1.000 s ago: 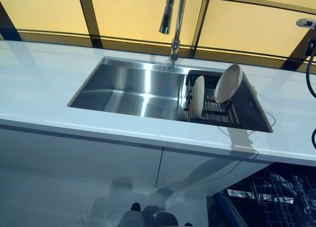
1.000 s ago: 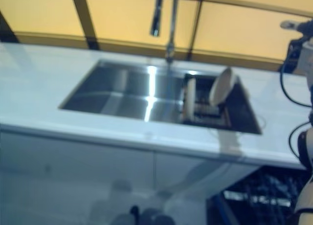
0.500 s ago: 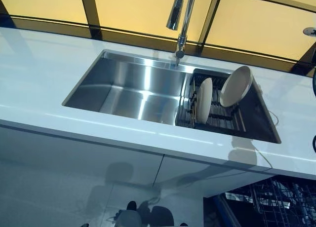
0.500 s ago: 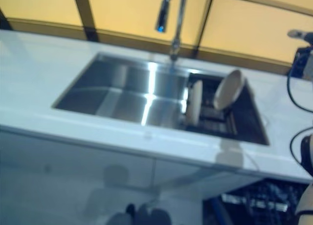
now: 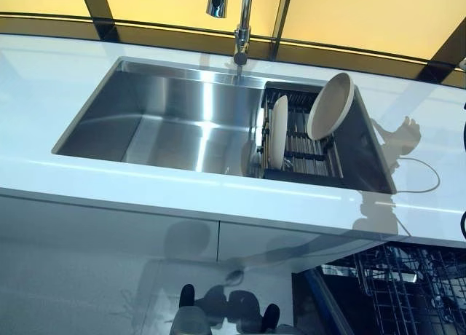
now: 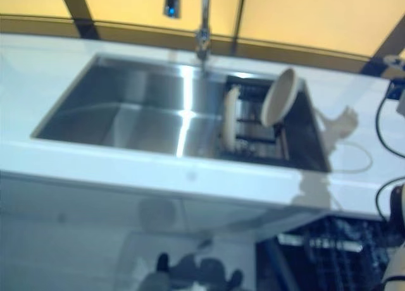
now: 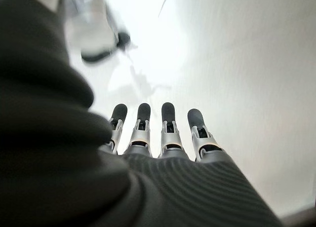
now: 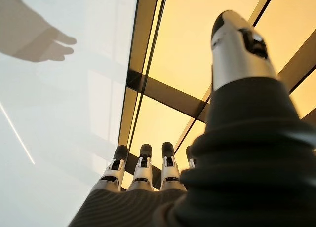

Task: Take plates into dishwasher

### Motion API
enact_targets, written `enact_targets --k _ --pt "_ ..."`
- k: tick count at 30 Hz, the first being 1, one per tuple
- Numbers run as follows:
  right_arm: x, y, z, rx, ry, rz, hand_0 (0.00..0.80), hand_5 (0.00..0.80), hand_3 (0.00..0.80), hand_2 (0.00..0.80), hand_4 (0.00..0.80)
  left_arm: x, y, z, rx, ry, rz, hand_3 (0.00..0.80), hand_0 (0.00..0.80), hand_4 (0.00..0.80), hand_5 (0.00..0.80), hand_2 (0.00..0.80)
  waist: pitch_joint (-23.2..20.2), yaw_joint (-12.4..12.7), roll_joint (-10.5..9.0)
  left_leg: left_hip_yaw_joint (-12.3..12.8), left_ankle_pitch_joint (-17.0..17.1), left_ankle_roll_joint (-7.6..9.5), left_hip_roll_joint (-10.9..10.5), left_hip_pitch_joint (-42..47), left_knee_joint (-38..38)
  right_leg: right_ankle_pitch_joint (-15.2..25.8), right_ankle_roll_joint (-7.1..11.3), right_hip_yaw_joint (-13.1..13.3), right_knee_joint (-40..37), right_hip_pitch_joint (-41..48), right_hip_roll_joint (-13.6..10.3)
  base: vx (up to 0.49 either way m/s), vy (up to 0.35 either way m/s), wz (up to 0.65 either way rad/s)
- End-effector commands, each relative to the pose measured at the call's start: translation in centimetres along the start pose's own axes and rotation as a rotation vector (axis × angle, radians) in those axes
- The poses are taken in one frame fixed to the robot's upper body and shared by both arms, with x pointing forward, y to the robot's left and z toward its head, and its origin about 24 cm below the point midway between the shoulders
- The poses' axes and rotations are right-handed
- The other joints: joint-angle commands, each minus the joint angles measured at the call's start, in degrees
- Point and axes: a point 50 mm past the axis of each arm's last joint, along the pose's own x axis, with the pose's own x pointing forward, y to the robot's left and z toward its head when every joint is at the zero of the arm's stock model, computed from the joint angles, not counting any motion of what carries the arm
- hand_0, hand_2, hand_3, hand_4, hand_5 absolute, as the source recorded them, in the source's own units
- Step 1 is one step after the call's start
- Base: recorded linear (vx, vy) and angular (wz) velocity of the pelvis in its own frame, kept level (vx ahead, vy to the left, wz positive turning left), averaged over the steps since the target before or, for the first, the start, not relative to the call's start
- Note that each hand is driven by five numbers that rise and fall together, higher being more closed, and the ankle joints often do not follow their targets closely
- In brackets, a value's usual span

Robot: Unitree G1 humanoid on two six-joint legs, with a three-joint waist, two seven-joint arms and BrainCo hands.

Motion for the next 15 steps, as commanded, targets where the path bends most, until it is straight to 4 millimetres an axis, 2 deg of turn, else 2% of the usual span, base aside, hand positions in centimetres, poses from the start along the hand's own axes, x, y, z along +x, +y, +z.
enact_targets --k 1,3,4,9,12,15 --pt "-0.8 -0.7 4.3 0.024 -0.119 0.004 0.000 0.000 0.000 0.000 0.000 0.0 2.7 -2.0 0.116 0.015 0.086 0.000 0.000 0.000 0.000 0.000 -1.96 2.85 -1.55 0.94 -2.38 1.23 -0.93 2.95 -0.77 0.20 3.63 -0.21 2.26 -0.47 -3.71 0.021 -0.002 0.04" --pt "-1.0 0.1 4.3 0.019 -0.126 0.038 0.000 0.000 0.000 0.000 0.000 -0.1 2.4 -2.1 0.115 0.006 0.087 0.000 0.000 0.000 0.000 0.000 -1.50 2.71 -0.89 0.49 -2.26 0.96 -1.10 3.14 -1.44 0.64 4.02 -0.43 1.88 -0.39 -3.90 0.076 0.032 0.05" --pt "-1.3 0.8 4.7 -0.002 -0.143 0.067 0.000 0.000 0.000 0.000 0.000 0.1 2.7 -1.5 0.114 0.020 0.084 0.000 0.000 0.000 0.000 0.000 -1.79 1.95 -0.36 0.99 -2.09 0.86 -1.23 3.43 -1.76 0.77 4.05 0.01 1.52 -0.12 -3.92 0.153 0.084 0.05" --pt "-2.6 2.7 6.2 -0.075 -0.149 0.233 0.000 0.000 0.000 0.000 0.000 1.3 6.9 1.1 0.027 0.102 0.068 0.000 0.000 0.000 0.000 0.000 -3.43 -1.18 0.35 3.06 -1.88 0.74 -1.35 2.63 -1.89 0.57 3.98 1.73 0.48 -0.78 -3.41 0.107 0.084 0.02" --pt "-3.2 4.0 6.5 -0.088 -0.171 0.281 0.000 0.000 0.000 0.000 0.000 1.7 8.2 2.5 -0.004 0.117 0.075 0.000 0.000 0.000 0.000 0.000 -3.41 -2.69 0.41 3.70 -1.93 0.76 -1.40 2.57 -1.89 0.50 3.96 2.57 0.43 -1.33 -3.36 0.047 0.048 -0.09" --pt "-4.3 5.6 7.7 -0.066 -0.233 0.324 0.000 0.000 0.000 0.000 0.000 2.0 9.8 4.6 -0.083 0.112 0.094 0.000 0.000 0.000 0.000 0.000 -1.72 -4.21 0.85 4.31 -1.78 0.74 -1.27 1.48 -1.89 0.59 3.79 3.62 0.70 -3.24 -3.39 -0.101 0.053 -0.23"
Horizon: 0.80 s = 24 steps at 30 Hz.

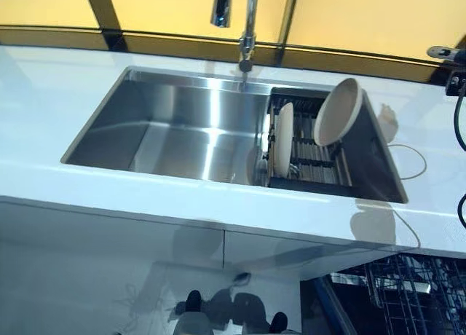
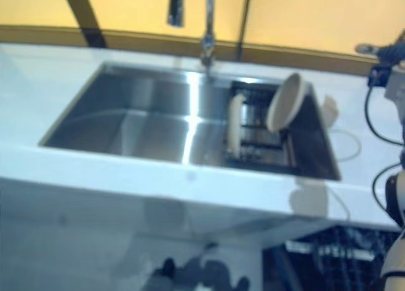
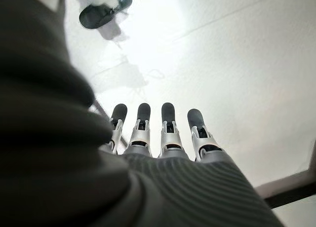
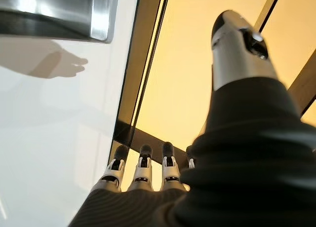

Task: Take plates into dishwasher

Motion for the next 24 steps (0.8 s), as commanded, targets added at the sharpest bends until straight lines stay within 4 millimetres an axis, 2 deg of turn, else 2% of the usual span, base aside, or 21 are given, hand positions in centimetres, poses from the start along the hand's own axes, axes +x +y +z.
enact_targets --k 1,7,19,24 --pt "-1.5 0.5 5.4 -0.001 -0.182 -0.004 0.000 0.000 0.000 0.000 0.000 0.4 2.5 1.5 -0.068 0.054 0.030 0.000 0.000 0.000 0.000 0.000 1.53 -1.85 -1.33 2.35 -1.92 0.06 0.07 -0.14 -0.15 0.74 2.62 2.09 0.72 -3.10 -2.14 -0.153 0.071 -0.24" --pt "-1.7 1.8 5.3 0.005 -0.198 0.041 0.000 0.000 0.000 0.000 0.000 0.4 3.3 3.3 -0.172 0.062 0.052 0.000 0.000 0.000 0.000 0.000 3.92 -3.04 -0.61 2.34 -1.42 0.16 -0.18 -1.44 -0.15 0.92 2.40 3.24 0.74 -4.48 -1.85 -0.049 0.030 -0.12" --pt "-1.8 3.3 5.6 0.033 -0.221 0.109 0.000 0.000 0.000 0.000 0.000 0.3 3.6 4.8 -0.180 0.042 0.013 0.000 0.000 0.000 0.000 0.000 5.28 -3.60 0.61 2.18 -0.83 -0.19 -0.37 -2.61 -0.15 0.69 1.99 4.03 0.26 -4.96 -1.51 -0.014 0.012 -0.02" --pt "-2.0 4.0 5.7 0.028 -0.245 0.144 0.000 0.000 0.000 0.000 0.000 0.3 3.3 4.5 -0.195 0.051 -0.012 0.000 0.000 0.000 0.000 0.000 4.82 -3.45 0.53 2.02 -0.78 -0.28 -0.46 -2.20 -0.15 0.50 1.92 4.01 -0.06 -4.07 -1.40 0.000 0.000 0.00"
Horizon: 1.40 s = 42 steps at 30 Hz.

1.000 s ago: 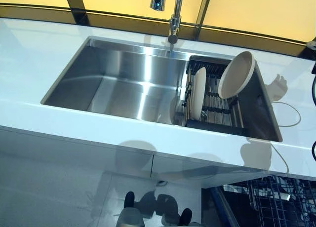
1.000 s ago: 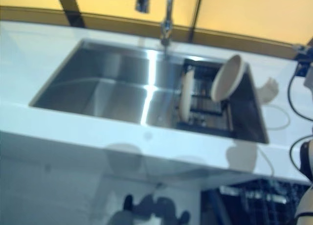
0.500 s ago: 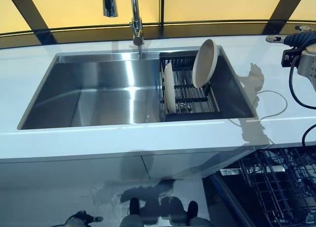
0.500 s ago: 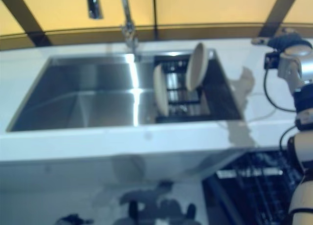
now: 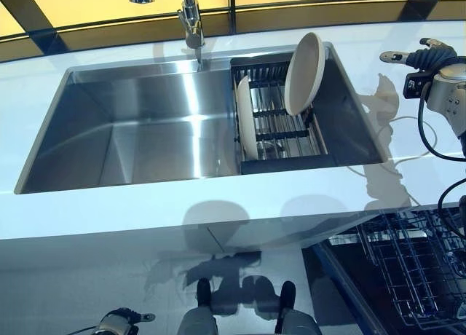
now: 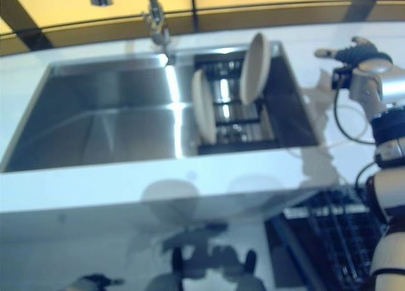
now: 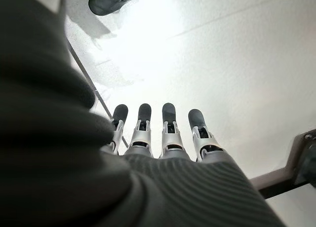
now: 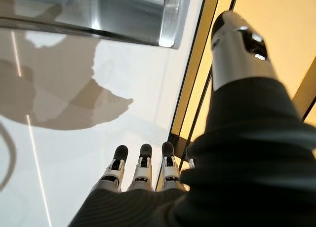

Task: Take plates into dishwasher

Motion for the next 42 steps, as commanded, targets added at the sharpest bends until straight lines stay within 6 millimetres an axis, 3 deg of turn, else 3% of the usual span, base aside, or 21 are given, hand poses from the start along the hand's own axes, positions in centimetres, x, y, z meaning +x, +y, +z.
enact_targets --k 1,20,42 --pt "-1.5 0.6 5.6 -0.001 -0.228 0.035 0.000 0.000 0.000 0.000 0.000 0.1 2.1 0.5 0.012 0.023 0.027 0.000 0.000 0.000 0.000 0.000 0.45 0.64 -2.99 -0.03 -1.42 -0.47 -0.65 0.88 -0.16 -1.18 2.32 1.30 -0.06 0.80 -1.76 0.034 0.021 0.01" --pt "-2.3 2.6 6.9 -0.007 -0.292 0.063 0.000 0.000 0.000 0.000 0.000 0.0 1.4 0.7 -0.066 0.038 0.004 0.000 0.000 0.000 0.000 0.000 2.12 3.09 -4.41 -1.73 -0.44 -0.37 -0.32 -1.30 -0.16 -1.79 1.69 -0.06 -0.08 0.67 -0.60 -0.004 -0.002 0.02" --pt "-2.4 3.2 6.8 0.011 -0.307 0.086 0.000 0.000 0.000 0.000 0.000 0.0 1.5 1.1 -0.060 0.034 0.001 0.000 0.000 0.000 0.000 0.000 2.94 3.56 -4.67 -2.13 -0.40 -0.15 -0.67 -1.59 -0.16 -1.90 1.77 -0.72 -0.08 0.96 -0.72 0.004 0.004 0.02"
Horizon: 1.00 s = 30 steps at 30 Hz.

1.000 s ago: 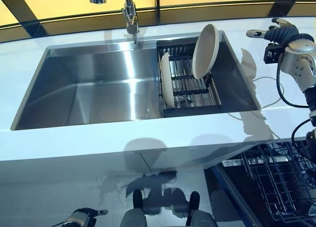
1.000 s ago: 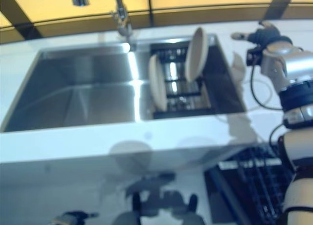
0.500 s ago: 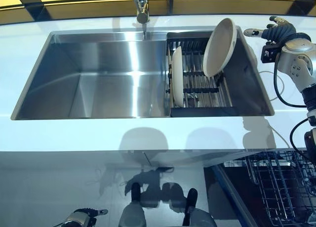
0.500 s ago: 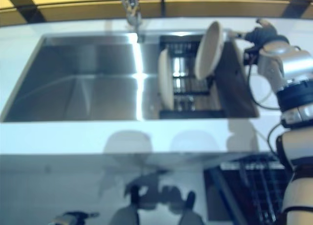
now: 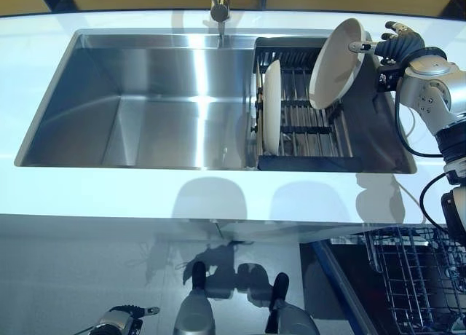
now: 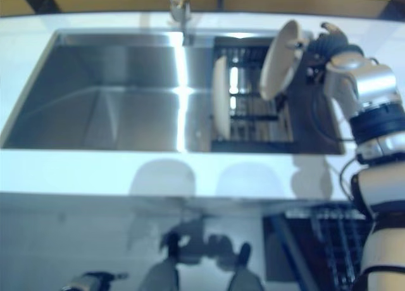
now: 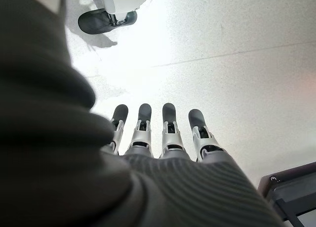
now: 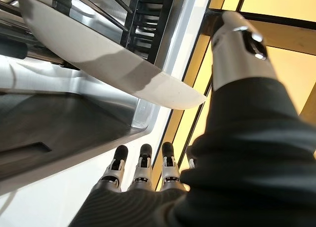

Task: Take plates into dishwasher

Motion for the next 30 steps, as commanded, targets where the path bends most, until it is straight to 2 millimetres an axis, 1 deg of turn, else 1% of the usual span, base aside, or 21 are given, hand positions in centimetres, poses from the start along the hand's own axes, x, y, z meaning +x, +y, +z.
enact_targets --k 1,11,20,30 --pt "-1.1 -0.6 5.0 -0.012 -0.191 -0.026 0.000 0.000 0.000 0.000 0.000 0.0 1.8 0.4 0.035 0.022 0.048 0.000 0.000 0.000 0.000 0.000 -0.84 0.42 -2.29 0.24 -0.80 -0.01 -0.77 -0.24 -0.20 -1.70 1.87 1.21 -0.05 0.71 -0.94 0.000 0.000 0.00" --pt "-0.9 0.0 4.8 -0.028 -0.183 -0.023 0.000 0.000 0.000 0.000 0.000 -0.1 1.9 1.0 0.031 0.016 0.049 0.000 0.000 0.000 0.000 0.000 -0.17 0.31 -2.08 0.39 -0.74 0.13 -0.74 -0.44 -0.20 -1.54 1.85 1.38 -0.05 0.39 -1.00 0.000 0.000 0.00" --pt "-0.8 0.0 4.4 -0.036 -0.171 -0.020 0.000 0.000 0.000 0.000 0.000 -0.2 1.7 1.6 0.025 0.009 0.041 0.000 0.000 0.000 0.000 0.000 0.16 0.16 -2.03 0.38 -0.66 0.14 -0.84 -0.79 -0.20 -1.49 1.81 1.60 -0.05 -0.03 -0.84 0.000 0.000 0.00" --pt "-0.8 0.2 4.5 -0.042 -0.165 -0.018 0.000 0.000 0.000 0.000 0.000 -0.2 1.9 2.0 0.018 0.006 0.043 0.000 0.000 0.000 0.000 0.000 0.75 0.15 -2.01 0.38 -0.56 0.20 -0.89 -1.04 -0.20 -1.33 1.81 1.58 -0.05 -0.30 -0.87 0.000 0.000 0.00"
